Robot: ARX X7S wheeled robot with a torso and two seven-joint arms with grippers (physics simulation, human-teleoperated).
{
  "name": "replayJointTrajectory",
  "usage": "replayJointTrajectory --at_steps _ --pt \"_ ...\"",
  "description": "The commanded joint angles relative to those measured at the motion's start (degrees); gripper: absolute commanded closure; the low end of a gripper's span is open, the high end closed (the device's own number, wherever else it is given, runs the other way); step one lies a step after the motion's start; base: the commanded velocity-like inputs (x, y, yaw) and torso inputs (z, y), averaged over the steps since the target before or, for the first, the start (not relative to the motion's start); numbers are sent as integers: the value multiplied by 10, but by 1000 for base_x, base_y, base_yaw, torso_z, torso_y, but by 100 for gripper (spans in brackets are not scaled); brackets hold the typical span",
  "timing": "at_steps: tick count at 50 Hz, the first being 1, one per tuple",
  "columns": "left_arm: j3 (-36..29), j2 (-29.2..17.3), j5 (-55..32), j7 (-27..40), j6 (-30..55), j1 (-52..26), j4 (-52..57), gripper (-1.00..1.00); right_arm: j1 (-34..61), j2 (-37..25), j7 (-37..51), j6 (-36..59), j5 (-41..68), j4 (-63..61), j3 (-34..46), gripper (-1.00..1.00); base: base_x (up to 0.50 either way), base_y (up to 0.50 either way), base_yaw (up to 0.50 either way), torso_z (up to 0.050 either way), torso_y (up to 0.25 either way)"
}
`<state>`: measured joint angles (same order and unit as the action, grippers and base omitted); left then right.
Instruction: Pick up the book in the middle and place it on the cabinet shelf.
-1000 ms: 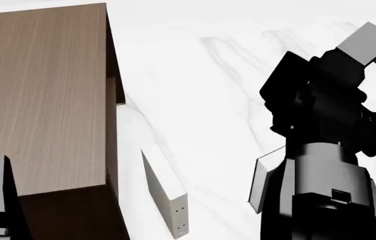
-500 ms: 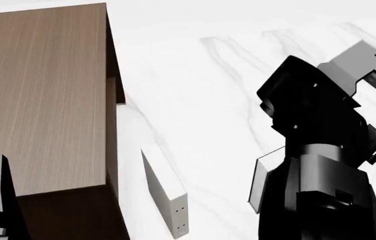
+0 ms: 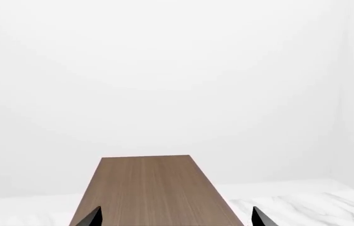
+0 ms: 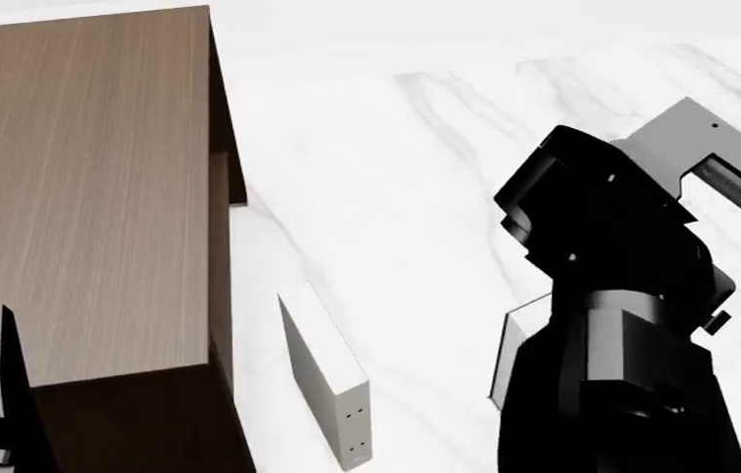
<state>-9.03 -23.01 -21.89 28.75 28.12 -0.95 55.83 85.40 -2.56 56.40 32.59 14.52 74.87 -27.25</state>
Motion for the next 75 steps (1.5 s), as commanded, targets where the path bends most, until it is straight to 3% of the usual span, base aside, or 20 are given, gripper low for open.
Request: replayJointTrajectory --at_steps 1,42,61,75 --pt "-1 -8 -8 8 -6 0 -1 -100 -6 5 -19 6 -34 0 -25 -100 0 0 0 0 0" --pt "-14 -25 -16 25 -27 -2 -17 -100 -43 6 -71 3 -120 1 -82 -100 0 0 0 0 0" --pt "-18 -30 -21 31 -30 -4 -21 -100 -43 16 -105 -14 -139 1 -62 -100 0 0 0 0 0" --pt "-19 -37 -28 38 -27 -7 -14 -100 -7 24 -77 -3 -121 1 -52 -100 0 0 0 0 0"
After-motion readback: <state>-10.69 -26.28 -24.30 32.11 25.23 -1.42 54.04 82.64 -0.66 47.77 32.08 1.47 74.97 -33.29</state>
